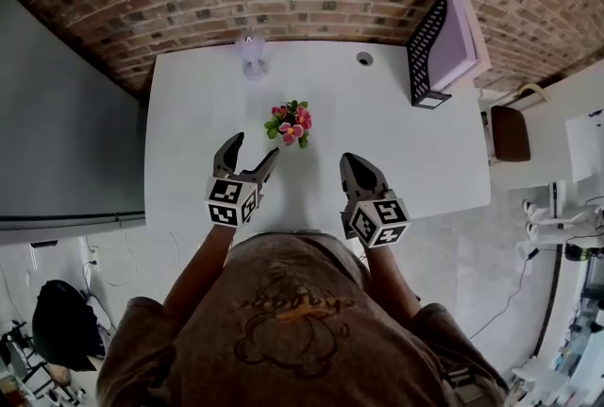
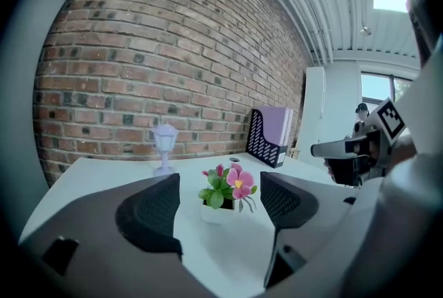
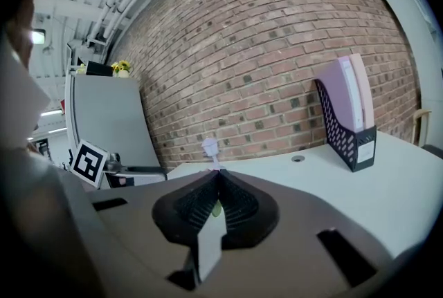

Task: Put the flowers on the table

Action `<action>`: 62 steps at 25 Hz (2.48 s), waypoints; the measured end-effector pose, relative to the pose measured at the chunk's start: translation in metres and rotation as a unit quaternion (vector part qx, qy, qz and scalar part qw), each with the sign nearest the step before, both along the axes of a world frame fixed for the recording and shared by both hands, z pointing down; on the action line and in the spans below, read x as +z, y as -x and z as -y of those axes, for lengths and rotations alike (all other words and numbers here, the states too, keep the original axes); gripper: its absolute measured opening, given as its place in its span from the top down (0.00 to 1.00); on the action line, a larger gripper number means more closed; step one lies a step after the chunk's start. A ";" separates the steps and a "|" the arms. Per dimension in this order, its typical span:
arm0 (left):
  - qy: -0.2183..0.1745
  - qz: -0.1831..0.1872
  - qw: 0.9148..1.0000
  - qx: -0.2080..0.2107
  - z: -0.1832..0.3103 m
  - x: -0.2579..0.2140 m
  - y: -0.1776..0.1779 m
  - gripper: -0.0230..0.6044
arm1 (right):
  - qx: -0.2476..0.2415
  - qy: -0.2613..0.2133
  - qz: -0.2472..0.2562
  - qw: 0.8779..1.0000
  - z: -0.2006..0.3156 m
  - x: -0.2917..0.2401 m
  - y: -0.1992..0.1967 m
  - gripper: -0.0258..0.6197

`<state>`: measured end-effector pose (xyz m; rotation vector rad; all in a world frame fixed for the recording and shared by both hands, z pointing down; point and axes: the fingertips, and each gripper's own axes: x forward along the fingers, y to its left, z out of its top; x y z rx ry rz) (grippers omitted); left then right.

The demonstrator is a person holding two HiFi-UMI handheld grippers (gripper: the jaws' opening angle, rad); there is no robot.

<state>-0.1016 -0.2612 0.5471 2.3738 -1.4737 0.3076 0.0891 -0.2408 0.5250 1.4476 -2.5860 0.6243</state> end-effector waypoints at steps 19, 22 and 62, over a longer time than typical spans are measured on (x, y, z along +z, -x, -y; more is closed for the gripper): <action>-0.049 -0.038 0.996 -0.065 -0.028 -0.063 0.051 0.45 | -0.034 -0.028 -0.011 0.999 0.010 -0.026 0.015 0.96; -0.056 -0.034 0.995 -0.070 -0.028 -0.066 0.051 0.58 | -0.032 -0.026 -0.012 0.999 0.009 -0.026 0.012 0.96; -0.064 -0.049 0.994 -0.076 0.003 -0.063 0.062 0.93 | -0.013 -0.050 -0.015 0.999 0.031 -0.028 0.020 0.96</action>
